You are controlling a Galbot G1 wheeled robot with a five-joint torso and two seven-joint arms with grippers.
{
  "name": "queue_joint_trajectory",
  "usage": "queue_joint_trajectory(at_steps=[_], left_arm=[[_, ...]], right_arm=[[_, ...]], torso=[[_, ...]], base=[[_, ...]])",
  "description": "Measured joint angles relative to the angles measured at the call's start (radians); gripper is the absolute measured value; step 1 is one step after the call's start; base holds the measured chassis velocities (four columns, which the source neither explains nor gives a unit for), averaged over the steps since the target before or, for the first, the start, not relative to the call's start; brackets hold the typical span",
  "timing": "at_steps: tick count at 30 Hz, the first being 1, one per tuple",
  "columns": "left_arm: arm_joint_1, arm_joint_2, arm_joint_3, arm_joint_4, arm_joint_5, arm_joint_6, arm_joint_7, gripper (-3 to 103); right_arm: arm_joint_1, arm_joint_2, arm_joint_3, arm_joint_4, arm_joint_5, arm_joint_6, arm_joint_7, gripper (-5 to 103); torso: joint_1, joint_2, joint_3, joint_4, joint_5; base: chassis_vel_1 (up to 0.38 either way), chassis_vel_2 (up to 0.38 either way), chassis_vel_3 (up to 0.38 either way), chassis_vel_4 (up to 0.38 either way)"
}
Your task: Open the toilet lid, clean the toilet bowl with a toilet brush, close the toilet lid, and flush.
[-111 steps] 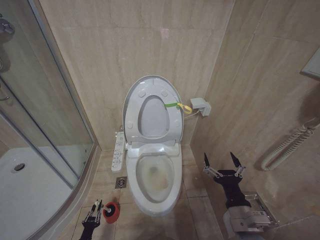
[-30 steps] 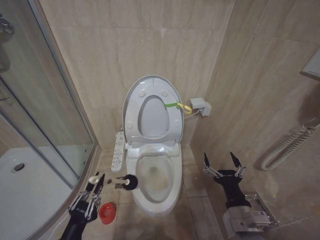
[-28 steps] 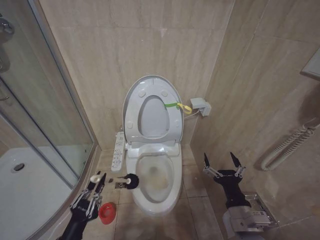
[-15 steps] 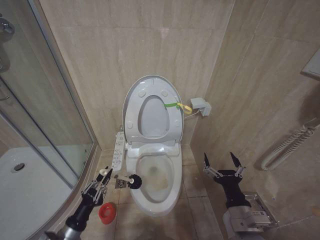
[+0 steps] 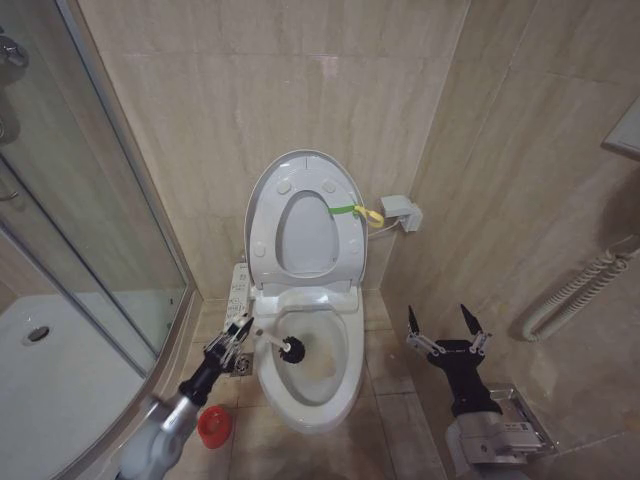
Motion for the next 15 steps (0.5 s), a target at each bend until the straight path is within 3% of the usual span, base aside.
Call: queue_joint_trajectory(at_steps=[6,15], left_arm=[[-0.222,-0.013,0.124,0.243,0.022,-0.028,0.003,21],[-0.361,-0.061,0.242,0.455,0.085,-0.066,0.027,21]], right_arm=[[0.000,0.000,0.000,0.000,0.000,0.000,0.000,100],[0.000,0.000,0.000,0.000,0.000,0.000,0.000,100]], torso=[[0.000,0.000,0.000,-0.0004,0.0003],[0.000,0.000,0.000,-0.0001,0.0004]], base=[[0.000,0.000,0.000,0.000],[0.000,0.000,0.000,0.000]])
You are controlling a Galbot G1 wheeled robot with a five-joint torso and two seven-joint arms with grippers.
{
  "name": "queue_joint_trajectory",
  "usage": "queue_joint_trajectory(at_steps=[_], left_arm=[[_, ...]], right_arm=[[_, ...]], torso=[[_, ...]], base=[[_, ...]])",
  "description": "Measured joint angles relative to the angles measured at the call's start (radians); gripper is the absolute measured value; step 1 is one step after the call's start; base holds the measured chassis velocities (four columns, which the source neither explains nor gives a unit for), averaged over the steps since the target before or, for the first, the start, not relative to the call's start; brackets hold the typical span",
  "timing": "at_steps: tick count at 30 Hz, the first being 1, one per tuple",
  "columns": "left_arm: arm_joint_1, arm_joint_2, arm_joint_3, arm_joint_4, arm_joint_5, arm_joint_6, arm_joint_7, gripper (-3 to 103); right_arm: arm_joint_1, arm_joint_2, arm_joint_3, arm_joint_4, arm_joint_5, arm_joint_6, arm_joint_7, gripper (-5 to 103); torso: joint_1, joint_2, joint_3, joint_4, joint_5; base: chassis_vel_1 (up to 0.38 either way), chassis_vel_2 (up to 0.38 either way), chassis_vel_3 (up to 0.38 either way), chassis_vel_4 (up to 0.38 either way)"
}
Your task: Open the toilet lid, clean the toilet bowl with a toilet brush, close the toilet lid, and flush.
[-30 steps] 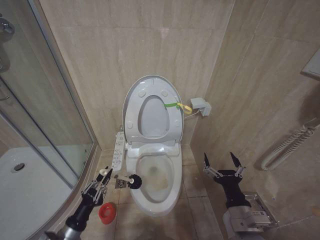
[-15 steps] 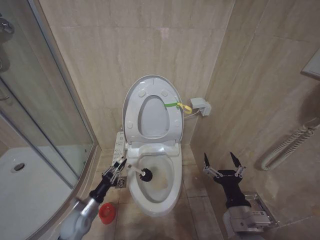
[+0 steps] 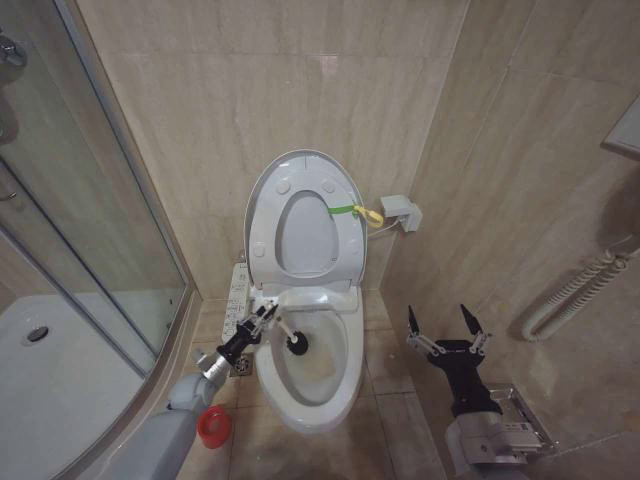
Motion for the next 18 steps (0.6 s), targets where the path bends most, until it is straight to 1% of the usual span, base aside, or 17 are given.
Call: queue_joint_trajectory(at_steps=[5,6,9,11,13,15,18], left_arm=[[-0.074,-0.029,0.098,0.123,0.057,-0.024,0.021,21],[-0.074,-0.029,0.098,0.123,0.057,-0.024,0.021,21],[-0.143,-0.049,0.152,0.209,0.100,-0.048,0.043,21],[-0.157,-0.053,0.162,0.227,0.110,-0.052,0.046,21],[-0.190,-0.059,0.179,0.260,0.133,-0.070,0.054,21],[-0.196,-0.058,0.182,0.256,0.134,-0.073,0.054,21],[-0.179,-0.035,0.207,0.146,0.080,-0.040,0.021,21]], right_arm=[[0.000,0.000,0.000,0.000,0.000,0.000,0.000,100],[0.000,0.000,0.000,0.000,0.000,0.000,0.000,100],[0.000,0.000,0.000,0.000,0.000,0.000,0.000,100],[0.000,0.000,0.000,0.000,0.000,0.000,0.000,100],[0.000,0.000,0.000,0.000,0.000,0.000,0.000,100],[0.000,0.000,0.000,0.000,0.000,0.000,0.000,100],[0.000,0.000,0.000,0.000,0.000,0.000,0.000,100]], torso=[[0.000,0.000,0.000,0.0001,-0.0001],[0.000,0.000,0.000,0.0001,-0.0001],[0.000,0.000,0.000,-0.0001,0.0001],[0.000,0.000,0.000,-0.0001,0.0000],[0.000,0.000,0.000,-0.0002,0.0000],[0.000,0.000,0.000,-0.0002,0.0000],[0.000,0.000,0.000,-0.0001,0.0000]], base=[[0.000,0.000,0.000,0.000],[0.000,0.000,0.000,0.000],[0.000,0.000,0.000,0.000],[0.000,0.000,0.000,0.000],[0.000,0.000,0.000,0.000],[0.000,0.000,0.000,0.000],[0.000,0.000,0.000,0.000]])
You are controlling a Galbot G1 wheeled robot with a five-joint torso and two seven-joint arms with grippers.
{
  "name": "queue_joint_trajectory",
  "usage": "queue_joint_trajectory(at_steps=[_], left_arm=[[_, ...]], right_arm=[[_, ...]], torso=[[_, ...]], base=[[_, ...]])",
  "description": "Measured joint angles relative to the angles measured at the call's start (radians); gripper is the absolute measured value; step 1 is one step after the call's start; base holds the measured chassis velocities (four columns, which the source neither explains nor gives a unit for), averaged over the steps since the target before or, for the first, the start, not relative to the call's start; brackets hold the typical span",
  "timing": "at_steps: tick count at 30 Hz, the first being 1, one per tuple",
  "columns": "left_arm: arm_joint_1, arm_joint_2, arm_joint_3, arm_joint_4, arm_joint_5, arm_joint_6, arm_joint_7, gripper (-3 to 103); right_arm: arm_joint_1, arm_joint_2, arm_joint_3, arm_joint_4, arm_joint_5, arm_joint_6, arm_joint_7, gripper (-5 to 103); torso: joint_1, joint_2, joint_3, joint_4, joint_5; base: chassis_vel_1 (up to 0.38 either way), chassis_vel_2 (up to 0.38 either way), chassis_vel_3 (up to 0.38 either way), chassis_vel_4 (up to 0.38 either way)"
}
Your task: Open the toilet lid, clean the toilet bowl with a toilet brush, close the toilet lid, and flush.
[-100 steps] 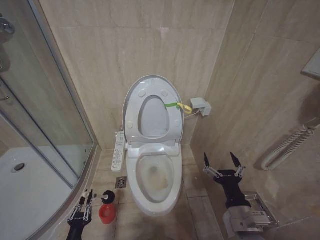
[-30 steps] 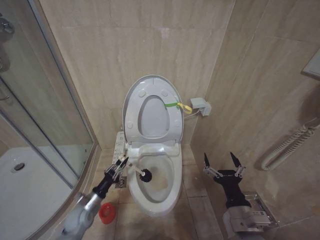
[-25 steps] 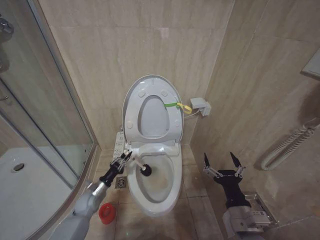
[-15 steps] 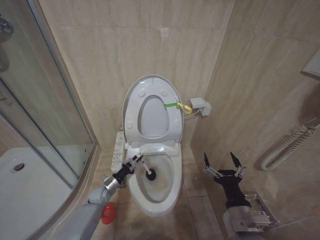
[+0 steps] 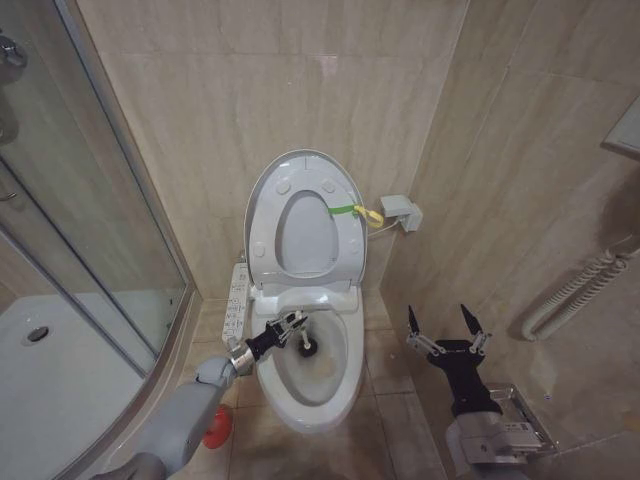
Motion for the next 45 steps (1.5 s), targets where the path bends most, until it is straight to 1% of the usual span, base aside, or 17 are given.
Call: queue_joint_trajectory(at_steps=[1,2,5,9,14,18,21,25,27,31,35,38,39,40,41,42,45], left_arm=[[0.011,0.005,0.005,-0.044,-0.016,0.013,-0.012,21],[0.011,0.005,0.005,-0.044,-0.016,0.013,-0.012,21],[0.048,0.007,0.015,-0.153,-0.068,0.053,-0.053,21],[0.087,-0.006,0.017,-0.203,-0.099,0.076,-0.087,21],[0.141,-0.038,0.010,-0.173,-0.103,0.076,-0.114,21],[0.157,-0.061,-0.006,-0.113,-0.078,0.053,-0.098,21],[0.156,-0.063,-0.016,-0.105,-0.070,0.046,-0.095,21],[0.132,-0.062,-0.027,-0.155,-0.103,0.066,-0.117,21],[0.118,-0.068,-0.034,-0.207,-0.144,0.084,-0.144,21],[0.132,-0.077,-0.036,-0.226,-0.157,0.090,-0.158,21],[0.171,-0.092,-0.041,-0.188,-0.137,0.078,-0.145,21],[0.181,-0.101,-0.057,-0.112,-0.105,0.047,-0.116,21],[0.180,-0.101,-0.061,-0.103,-0.100,0.041,-0.111,21],[0.180,-0.101,-0.061,-0.103,-0.100,0.041,-0.111,21],[0.174,-0.100,-0.071,-0.099,-0.091,0.036,-0.111,21],[0.169,-0.099,-0.081,-0.100,-0.079,0.030,-0.111,21],[0.148,-0.099,-0.092,-0.124,-0.073,0.027,-0.125,21]], right_arm=[[0.000,0.000,0.000,0.000,0.000,0.000,0.000,100],[0.000,0.000,0.000,0.000,0.000,0.000,0.000,100],[0.000,0.000,0.000,0.000,0.000,0.000,0.000,100],[0.000,0.000,0.000,0.000,0.000,0.000,0.000,100],[0.000,0.000,0.000,0.000,0.000,0.000,0.000,100],[0.000,0.000,0.000,0.000,0.000,0.000,0.000,100],[0.000,0.000,0.000,0.000,0.000,0.000,0.000,100],[0.000,0.000,0.000,0.000,0.000,0.000,0.000,100],[0.000,0.000,0.000,0.000,0.000,0.000,0.000,100],[0.000,0.000,0.000,0.000,0.000,0.000,0.000,100],[0.000,0.000,0.000,0.000,0.000,0.000,0.000,100],[0.000,0.000,0.000,0.000,0.000,0.000,0.000,100],[0.000,0.000,0.000,0.000,0.000,0.000,0.000,100],[0.000,0.000,0.000,0.000,0.000,0.000,0.000,100],[0.000,0.000,0.000,0.000,0.000,0.000,0.000,100],[0.000,0.000,0.000,0.000,0.000,0.000,0.000,100],[0.000,0.000,0.000,0.000,0.000,0.000,0.000,100]], torso=[[0.000,0.000,0.000,0.0002,0.0001],[0.000,0.000,0.000,0.0002,0.0001],[0.000,0.000,0.000,0.0000,-0.0001],[0.000,0.000,0.000,0.0000,0.0001],[0.000,0.000,0.000,0.0002,0.0001],[0.000,0.000,-0.001,0.0004,0.0001],[-0.001,0.000,-0.001,0.0004,0.0000],[0.000,0.000,0.000,0.0000,-0.0002],[0.000,0.000,0.000,-0.0010,-0.0002],[0.000,0.000,0.000,-0.0003,-0.0001],[0.000,0.000,0.000,0.0003,-0.0003],[0.000,0.000,0.000,0.0001,0.0000],[0.000,0.000,0.000,0.0011,-0.0004],[0.000,0.000,0.000,0.0011,-0.0004],[0.000,0.000,0.000,-0.0003,0.0000],[0.000,0.000,0.000,0.0003,-0.0002],[0.000,0.000,0.000,-0.0002,-0.0004]], base=[[0.000,0.000,0.000,0.000],[0.000,0.000,0.000,0.000],[0.000,0.000,0.000,0.000],[0.000,0.000,0.000,0.000],[0.000,0.000,0.000,0.000],[0.000,0.000,0.000,0.000],[0.000,0.000,0.000,0.000],[0.000,0.000,0.000,0.000],[0.000,0.000,0.000,0.000],[0.000,0.000,0.000,0.000],[0.000,0.000,0.000,0.000],[0.000,0.000,0.000,0.000],[0.000,0.000,0.000,0.000],[0.000,0.000,0.000,0.000],[0.000,0.000,0.000,0.000],[0.000,0.000,0.000,0.000],[0.000,0.000,0.000,0.000]])
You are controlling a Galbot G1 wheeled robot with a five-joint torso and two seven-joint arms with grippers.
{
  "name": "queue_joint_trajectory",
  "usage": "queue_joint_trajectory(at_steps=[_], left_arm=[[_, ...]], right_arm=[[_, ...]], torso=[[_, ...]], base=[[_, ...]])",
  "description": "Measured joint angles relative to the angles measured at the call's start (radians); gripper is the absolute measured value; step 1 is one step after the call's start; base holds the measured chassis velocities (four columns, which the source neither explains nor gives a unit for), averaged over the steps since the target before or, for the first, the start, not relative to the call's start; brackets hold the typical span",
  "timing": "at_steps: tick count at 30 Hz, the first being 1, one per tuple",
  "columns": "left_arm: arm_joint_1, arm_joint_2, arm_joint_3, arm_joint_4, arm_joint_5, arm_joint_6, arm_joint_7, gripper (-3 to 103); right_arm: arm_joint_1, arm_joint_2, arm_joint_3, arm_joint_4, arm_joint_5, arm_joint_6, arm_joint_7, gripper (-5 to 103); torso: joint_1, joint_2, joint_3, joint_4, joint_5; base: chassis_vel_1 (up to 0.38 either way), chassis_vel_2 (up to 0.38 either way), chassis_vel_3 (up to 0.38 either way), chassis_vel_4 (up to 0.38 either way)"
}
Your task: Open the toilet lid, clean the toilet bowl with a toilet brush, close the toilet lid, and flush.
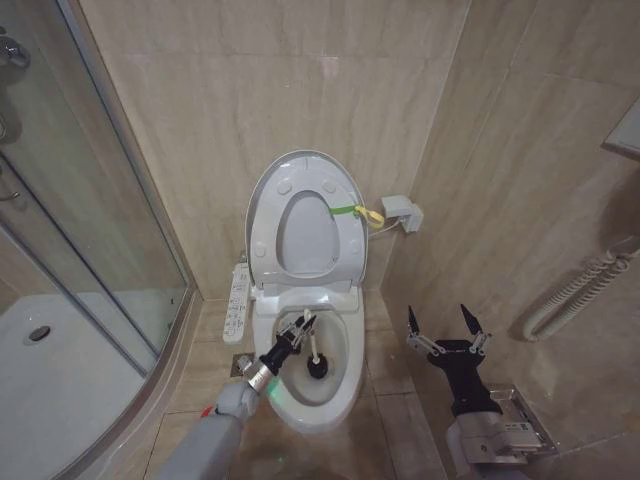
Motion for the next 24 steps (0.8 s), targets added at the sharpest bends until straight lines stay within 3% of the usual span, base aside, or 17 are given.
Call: queue_joint_trajectory(at_steps=[6,15,24], left_arm=[[-0.030,-0.025,0.004,-0.049,-0.082,0.007,-0.034,21],[-0.017,-0.097,-0.011,0.129,-0.033,-0.045,0.034,21],[-0.055,-0.111,-0.038,0.093,-0.032,-0.052,0.003,21]], right_arm=[[0.000,0.000,0.000,0.000,0.000,0.000,0.000,100],[0.000,0.000,0.000,0.000,0.000,0.000,0.000,100],[0.000,0.000,0.000,0.000,0.000,0.000,0.000,100]], torso=[[0.000,0.000,0.000,0.0001,0.0002],[0.000,0.000,-0.001,0.0003,0.0004],[0.000,0.000,0.000,0.0001,0.0003]], base=[[0.000,0.000,0.000,0.000],[0.000,0.000,0.000,0.000],[0.000,0.000,0.000,0.000]])
